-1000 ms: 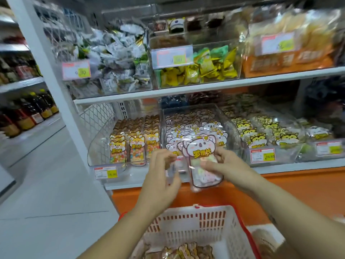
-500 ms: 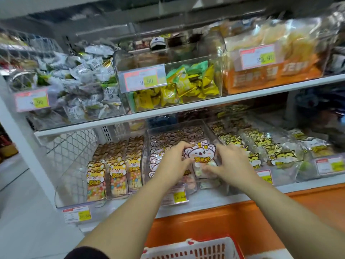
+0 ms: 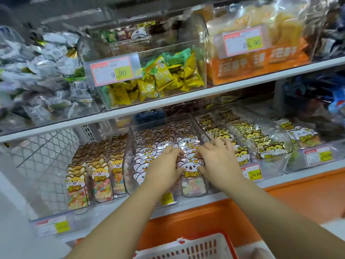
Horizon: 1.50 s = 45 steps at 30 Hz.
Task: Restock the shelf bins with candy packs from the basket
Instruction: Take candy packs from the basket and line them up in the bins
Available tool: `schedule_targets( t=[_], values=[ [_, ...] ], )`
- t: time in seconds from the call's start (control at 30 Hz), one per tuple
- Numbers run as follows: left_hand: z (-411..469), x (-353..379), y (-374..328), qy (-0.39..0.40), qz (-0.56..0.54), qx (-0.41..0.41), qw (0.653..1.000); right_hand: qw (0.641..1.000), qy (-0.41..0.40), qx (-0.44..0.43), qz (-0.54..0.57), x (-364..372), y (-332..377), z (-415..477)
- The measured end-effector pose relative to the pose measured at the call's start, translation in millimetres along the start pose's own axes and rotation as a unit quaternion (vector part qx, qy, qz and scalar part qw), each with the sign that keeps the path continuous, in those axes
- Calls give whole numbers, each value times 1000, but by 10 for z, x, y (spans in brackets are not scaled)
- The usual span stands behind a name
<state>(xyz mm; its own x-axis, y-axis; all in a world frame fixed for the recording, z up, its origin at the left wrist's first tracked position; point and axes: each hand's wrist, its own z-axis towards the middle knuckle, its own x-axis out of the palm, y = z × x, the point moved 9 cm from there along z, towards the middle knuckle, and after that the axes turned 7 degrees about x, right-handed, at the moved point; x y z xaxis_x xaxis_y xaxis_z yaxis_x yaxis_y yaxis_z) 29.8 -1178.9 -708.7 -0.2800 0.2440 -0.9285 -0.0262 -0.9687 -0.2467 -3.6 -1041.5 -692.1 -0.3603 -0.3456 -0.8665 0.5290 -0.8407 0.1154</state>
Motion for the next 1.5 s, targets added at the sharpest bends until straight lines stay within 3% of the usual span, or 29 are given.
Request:
schedule_targets(
  t=[0.13,0.27,0.5,0.67,0.83,0.97,1.03,1.1,1.17,1.27,1.37,1.5],
  values=[
    [22,-46,77,-16,-66,-16,998,1000,12,6,-24,38,28,22],
    [-11,-10,75,-12,-104,-27,994,999,-39,5,-7,-35,-13,109],
    [-55,180,29,52,-51,-46,996,999,0,1,-49,11,29,85],
    [-3,125,56,48,-23,-45,998,999,-32,-14,-35,-114,126,5],
    [-40,158,37,65,-60,-26,996,994,84,-51,-42,142,258,-148],
    [-216,-77,40,-8,-110,-25,994,998,15,-61,-10,12,294,-271],
    [-460,-264,2,-57,-162,-11,985,996,-37,-69,49,-177,407,-421],
    [-824,-382,-49,-86,-193,18,977,987,-40,-105,114,-278,631,-657],
    [-1250,-328,-5,-81,-209,25,974,977,22,-144,155,-156,887,-939],
    [-1897,32,322,-46,-218,-50,974,957,180,-151,169,358,1108,-1391],
    [-2428,492,666,-24,-220,-111,969,939,292,-94,158,904,1114,-1743],
    [-3115,1342,1144,88,-193,-214,954,887,437,-6,147,1675,1004,-2263]
  ],
)
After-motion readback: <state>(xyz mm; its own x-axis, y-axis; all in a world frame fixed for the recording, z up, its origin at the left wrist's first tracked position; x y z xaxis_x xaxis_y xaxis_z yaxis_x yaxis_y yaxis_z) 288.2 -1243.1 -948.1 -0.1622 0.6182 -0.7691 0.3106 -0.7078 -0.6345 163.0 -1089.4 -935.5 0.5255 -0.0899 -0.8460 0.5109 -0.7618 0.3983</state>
